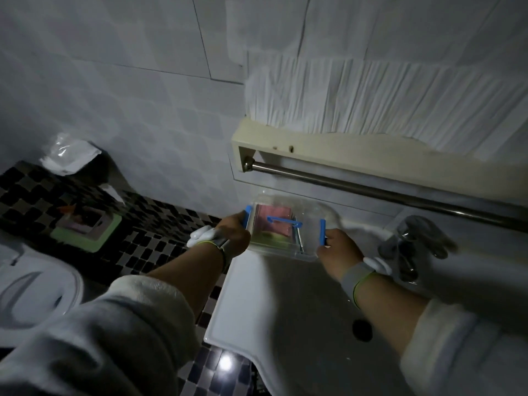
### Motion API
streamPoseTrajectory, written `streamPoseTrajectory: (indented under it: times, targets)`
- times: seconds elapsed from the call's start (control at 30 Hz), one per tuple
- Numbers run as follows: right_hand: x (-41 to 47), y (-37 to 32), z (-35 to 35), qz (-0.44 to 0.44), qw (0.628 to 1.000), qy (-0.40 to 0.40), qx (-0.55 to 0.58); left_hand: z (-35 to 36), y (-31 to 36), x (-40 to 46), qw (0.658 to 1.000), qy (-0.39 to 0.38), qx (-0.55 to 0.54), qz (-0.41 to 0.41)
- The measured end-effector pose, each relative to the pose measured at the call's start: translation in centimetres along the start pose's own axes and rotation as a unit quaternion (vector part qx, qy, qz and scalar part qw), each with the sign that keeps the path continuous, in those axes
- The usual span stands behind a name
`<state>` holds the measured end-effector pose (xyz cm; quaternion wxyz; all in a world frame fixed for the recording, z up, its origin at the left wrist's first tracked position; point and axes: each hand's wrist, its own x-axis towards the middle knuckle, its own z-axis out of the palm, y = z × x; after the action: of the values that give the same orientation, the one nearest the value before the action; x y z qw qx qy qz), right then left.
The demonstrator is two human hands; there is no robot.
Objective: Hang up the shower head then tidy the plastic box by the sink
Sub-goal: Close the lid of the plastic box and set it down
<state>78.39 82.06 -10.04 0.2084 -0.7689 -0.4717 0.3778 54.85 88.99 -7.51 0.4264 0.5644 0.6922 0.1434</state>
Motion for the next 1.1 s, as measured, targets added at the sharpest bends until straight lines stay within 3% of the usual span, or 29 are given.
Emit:
streamPoseTrajectory:
  times: [0.27, 0.57, 0.73, 1.1]
  targets:
    - [2.0, -0.9, 2.9, 0.010, 0.999, 0.026, -0.042, -0.7, -1.3, 4.1, 0.999, -0.032, 0.022, 0.024]
    - [2.3, -0.8, 3.8, 0.097, 0.988, 0.033, 0.117, -0.4, -2.0, 6.2, 0.995, -0.078, -0.060, -0.014]
    - [2.4, -1.1, 3.6, 0.102, 0.986, 0.053, 0.124, -0.3, -1.9, 6.3, 0.985, -0.113, -0.118, -0.046]
    - [2.3, -0.4, 2.5, 0.109, 0.991, 0.052, 0.060, 0.2, -1.2, 6.0, 0.994, -0.106, -0.013, 0.002]
